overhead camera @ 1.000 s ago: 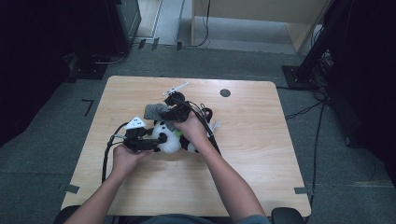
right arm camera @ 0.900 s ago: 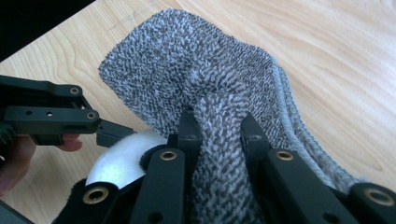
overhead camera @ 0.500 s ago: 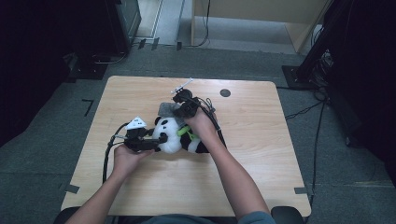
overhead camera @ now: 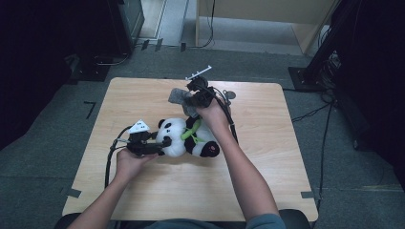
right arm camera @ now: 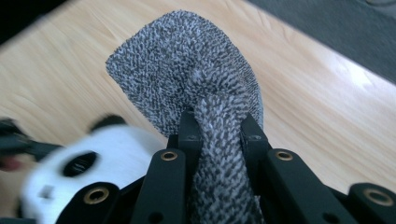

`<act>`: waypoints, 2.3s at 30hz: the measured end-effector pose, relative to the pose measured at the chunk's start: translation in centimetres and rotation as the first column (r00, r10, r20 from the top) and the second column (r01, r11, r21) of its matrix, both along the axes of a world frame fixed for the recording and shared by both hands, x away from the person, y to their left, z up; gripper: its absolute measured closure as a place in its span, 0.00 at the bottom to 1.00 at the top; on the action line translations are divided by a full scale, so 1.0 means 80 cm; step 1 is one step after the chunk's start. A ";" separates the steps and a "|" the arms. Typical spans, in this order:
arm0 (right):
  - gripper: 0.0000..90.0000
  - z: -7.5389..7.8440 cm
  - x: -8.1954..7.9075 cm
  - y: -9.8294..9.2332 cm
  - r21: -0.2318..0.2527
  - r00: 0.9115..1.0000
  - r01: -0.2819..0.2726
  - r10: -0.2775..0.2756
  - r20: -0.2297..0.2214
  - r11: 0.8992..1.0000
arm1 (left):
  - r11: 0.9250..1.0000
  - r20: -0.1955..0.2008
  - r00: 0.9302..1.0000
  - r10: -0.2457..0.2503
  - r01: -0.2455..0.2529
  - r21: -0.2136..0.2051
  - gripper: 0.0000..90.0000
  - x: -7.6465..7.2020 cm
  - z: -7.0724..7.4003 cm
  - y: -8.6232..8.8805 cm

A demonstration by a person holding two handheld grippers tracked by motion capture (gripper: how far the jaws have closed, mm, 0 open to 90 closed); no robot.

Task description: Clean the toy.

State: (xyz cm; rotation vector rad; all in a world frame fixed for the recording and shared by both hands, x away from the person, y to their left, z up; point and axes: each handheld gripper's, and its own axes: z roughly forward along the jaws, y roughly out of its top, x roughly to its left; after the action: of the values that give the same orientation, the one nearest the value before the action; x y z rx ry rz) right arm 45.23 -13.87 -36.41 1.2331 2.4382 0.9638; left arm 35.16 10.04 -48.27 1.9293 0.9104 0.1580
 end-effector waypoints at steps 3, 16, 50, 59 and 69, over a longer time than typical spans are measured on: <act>0.86 0.012 -0.006 0.010 0.022 0.999 -0.026 0.026 0.020 0.999 | 1.000 -0.007 1.000 0.005 -0.005 -0.001 0.44 0.001 0.001 -0.001; 0.86 -0.057 -0.037 0.088 -0.052 0.986 -0.167 0.166 -0.030 0.985 | 1.000 -0.043 0.999 0.021 -0.022 -0.011 0.46 0.011 0.001 -0.002; 0.86 -0.021 -0.023 -0.056 -0.081 0.996 0.077 -0.072 0.058 0.994 | 1.000 -0.021 1.000 0.009 -0.009 -0.002 0.47 0.005 0.001 -0.005; 0.86 0.020 -0.038 -0.037 0.011 0.995 0.022 -0.023 0.097 1.000 | 1.000 -0.006 1.000 0.003 -0.003 -0.015 0.45 0.004 -0.001 -0.003; 0.85 0.002 -0.069 0.026 0.023 0.990 -0.131 0.130 0.060 0.991 | 1.000 -0.002 1.000 0.003 -0.003 -0.021 0.44 0.003 -0.002 -0.003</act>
State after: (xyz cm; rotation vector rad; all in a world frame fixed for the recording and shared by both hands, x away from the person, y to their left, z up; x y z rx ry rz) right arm 39.71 -11.81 -36.29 1.0491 2.4938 1.0553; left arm 35.43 9.83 -48.39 1.9093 0.9127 0.1472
